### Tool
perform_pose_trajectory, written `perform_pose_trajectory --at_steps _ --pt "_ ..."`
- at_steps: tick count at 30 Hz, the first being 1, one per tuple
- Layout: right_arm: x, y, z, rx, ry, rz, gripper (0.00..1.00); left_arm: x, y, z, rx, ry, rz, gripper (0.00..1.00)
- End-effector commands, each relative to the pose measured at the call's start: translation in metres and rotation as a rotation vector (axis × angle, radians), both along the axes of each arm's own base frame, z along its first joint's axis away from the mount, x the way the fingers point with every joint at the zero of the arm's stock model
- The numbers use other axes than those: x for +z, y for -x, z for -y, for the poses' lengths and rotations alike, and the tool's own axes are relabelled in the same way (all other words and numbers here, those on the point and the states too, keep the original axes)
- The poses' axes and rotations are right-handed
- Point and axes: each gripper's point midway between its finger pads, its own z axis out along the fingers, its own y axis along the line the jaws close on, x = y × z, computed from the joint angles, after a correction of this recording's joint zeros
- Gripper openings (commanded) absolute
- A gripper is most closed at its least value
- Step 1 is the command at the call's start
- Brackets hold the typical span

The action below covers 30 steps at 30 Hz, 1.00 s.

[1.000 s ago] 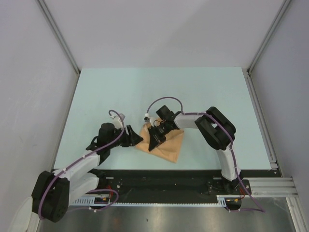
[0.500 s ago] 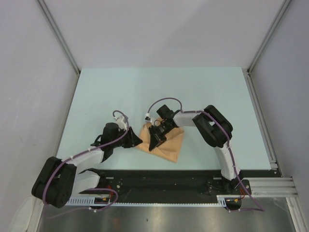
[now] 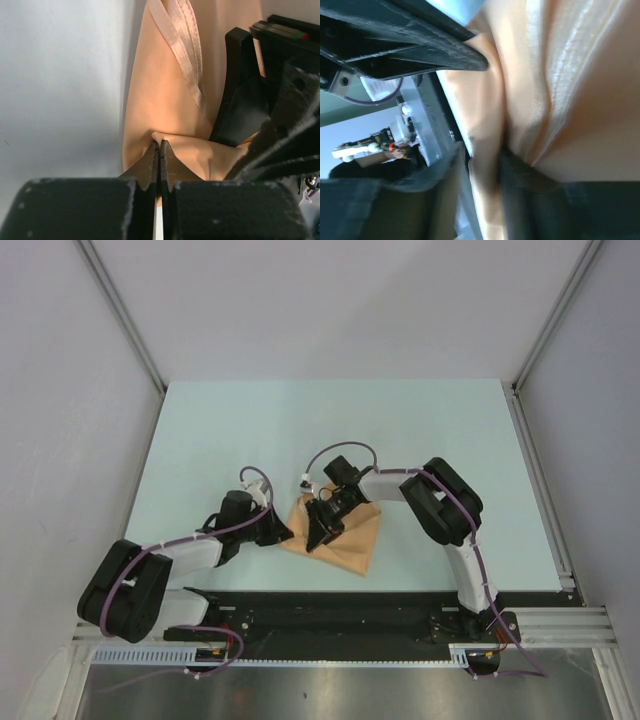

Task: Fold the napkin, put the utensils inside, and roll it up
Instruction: Roll the napkin with the utensil

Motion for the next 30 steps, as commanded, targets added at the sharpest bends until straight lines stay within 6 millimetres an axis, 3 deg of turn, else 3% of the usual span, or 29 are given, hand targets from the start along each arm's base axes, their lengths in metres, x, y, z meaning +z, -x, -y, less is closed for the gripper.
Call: perform_pose_trajectory --at_steps 1,5,8,10,11,13,15,16,17,18,19,21,26,30 --pt "-0.012 -0.009 0.02 -0.048 0.138 0.076 0.48 -0.013 -0.005 -0.009 0.04 -0.082 -0.066 0.0" --pt "0.013 -0.027 0.028 -0.087 0.139 0.159 0.6 -0.017 -0.005 -0.009 0.026 -0.107 -0.097 0.0" --pt "0.039 -0.036 0.034 -0.105 0.134 0.272 0.63 -0.019 -0.004 -0.009 0.012 -0.121 -0.109 0.0" --pt "0.043 -0.038 0.039 -0.113 0.148 0.353 0.64 -0.019 -0.005 -0.009 0.002 -0.125 -0.11 0.0" --pt "0.058 -0.039 0.041 -0.123 0.133 0.423 0.65 -0.019 -0.005 -0.009 0.0 -0.127 -0.111 0.0" --pt "0.052 -0.035 0.048 -0.123 0.195 0.531 0.65 -0.019 -0.004 -0.008 -0.009 -0.125 -0.116 0.0" --pt "0.061 -0.026 0.049 -0.111 0.208 0.644 0.66 -0.018 -0.005 -0.006 -0.012 -0.119 -0.117 0.0" --pt "0.048 -0.025 0.062 -0.121 0.287 0.698 0.66 -0.019 -0.004 -0.006 -0.015 -0.119 -0.122 0.0" --pt "0.055 -0.022 0.065 -0.125 0.293 0.749 0.66 -0.02 -0.004 -0.006 -0.017 -0.121 -0.124 0.0" --pt "0.052 -0.01 0.063 -0.103 0.304 0.788 0.67 -0.02 -0.004 -0.006 -0.02 -0.12 -0.129 0.0" --pt "0.042 -0.008 0.075 -0.11 0.361 0.824 0.67 -0.021 -0.003 -0.005 -0.022 -0.121 -0.132 0.0" --pt "0.047 -0.001 0.077 -0.126 0.353 0.88 0.68 -0.021 -0.005 -0.005 -0.026 -0.125 -0.133 0.0" --pt "0.033 0.016 0.089 -0.139 0.37 0.885 0.7 -0.02 -0.005 -0.005 -0.029 -0.126 -0.134 0.0" --pt "0.027 0.013 0.089 -0.146 0.371 0.929 0.7 -0.02 -0.005 -0.005 -0.032 -0.128 -0.136 0.0"
